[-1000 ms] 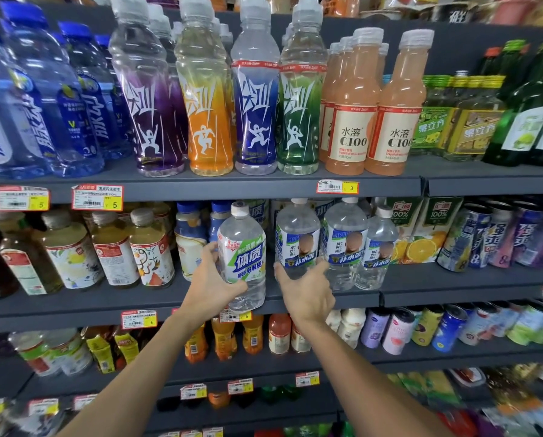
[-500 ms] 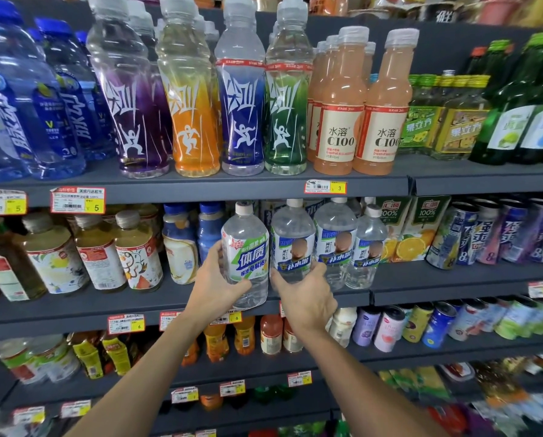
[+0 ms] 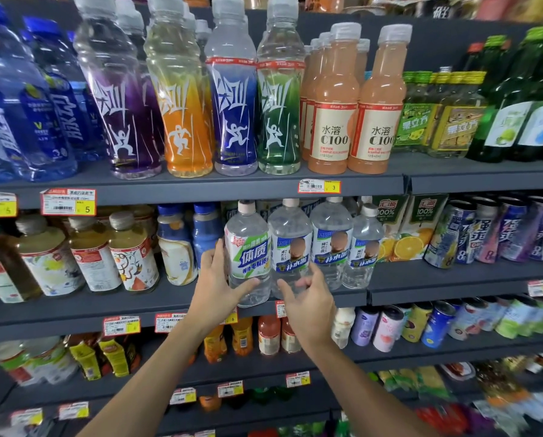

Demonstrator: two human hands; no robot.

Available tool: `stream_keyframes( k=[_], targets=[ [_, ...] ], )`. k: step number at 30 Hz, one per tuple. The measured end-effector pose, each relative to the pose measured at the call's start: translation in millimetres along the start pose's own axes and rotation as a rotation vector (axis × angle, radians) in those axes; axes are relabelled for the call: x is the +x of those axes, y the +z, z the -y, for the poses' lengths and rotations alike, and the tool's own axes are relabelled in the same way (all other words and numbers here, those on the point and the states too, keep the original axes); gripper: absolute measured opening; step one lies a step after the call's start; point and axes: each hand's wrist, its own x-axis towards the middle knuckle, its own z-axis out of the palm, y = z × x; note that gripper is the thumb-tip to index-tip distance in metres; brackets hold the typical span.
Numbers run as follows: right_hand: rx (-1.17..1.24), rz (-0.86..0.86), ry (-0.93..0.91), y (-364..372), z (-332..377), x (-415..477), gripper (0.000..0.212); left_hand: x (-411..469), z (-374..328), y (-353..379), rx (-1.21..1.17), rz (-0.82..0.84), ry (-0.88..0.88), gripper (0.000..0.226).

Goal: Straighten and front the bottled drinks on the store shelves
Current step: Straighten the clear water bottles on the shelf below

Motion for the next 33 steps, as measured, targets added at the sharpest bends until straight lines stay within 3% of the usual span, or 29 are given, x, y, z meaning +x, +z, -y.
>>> stream_keyframes(
  k=[7,13,23,26,29,33],
  targets=[
    [0.058,0.038,-0.060,-2.7,-28.8,9.6,0.061,-7.2,-3.5,11.5,-0.094,-0.092,-0.050,0.067],
    [0.023,0.007,-0.101,-0.6,-25.7,12.5,0.057,-21.5,-6.6,31.2,-0.025,-0.122,-0.138,0.107],
    [0.025,-0.033,-0.119,-0.6,-30.2,13.3,0.053,-21.8,-6.9,47.1,-0.046,-0.187,-0.195,0.110],
    [-0.011,-0.107,-0.090,-8.9,-46.2,14.6,0.052,-26.9,-15.1,56.7,-0.100,-0.206,-0.182,0.124],
    [-0.004,-0.139,-0.064,-20.8,-70.1,22.1,0.038,-28.4,-27.8,70.4,-0.122,-0.249,-0.212,0.140],
    [0.001,-0.054,-0.076,-29.4,-88.4,34.8,0.024,-25.2,-36.2,83.2,-0.073,-0.297,-0.270,0.143]
  ],
)
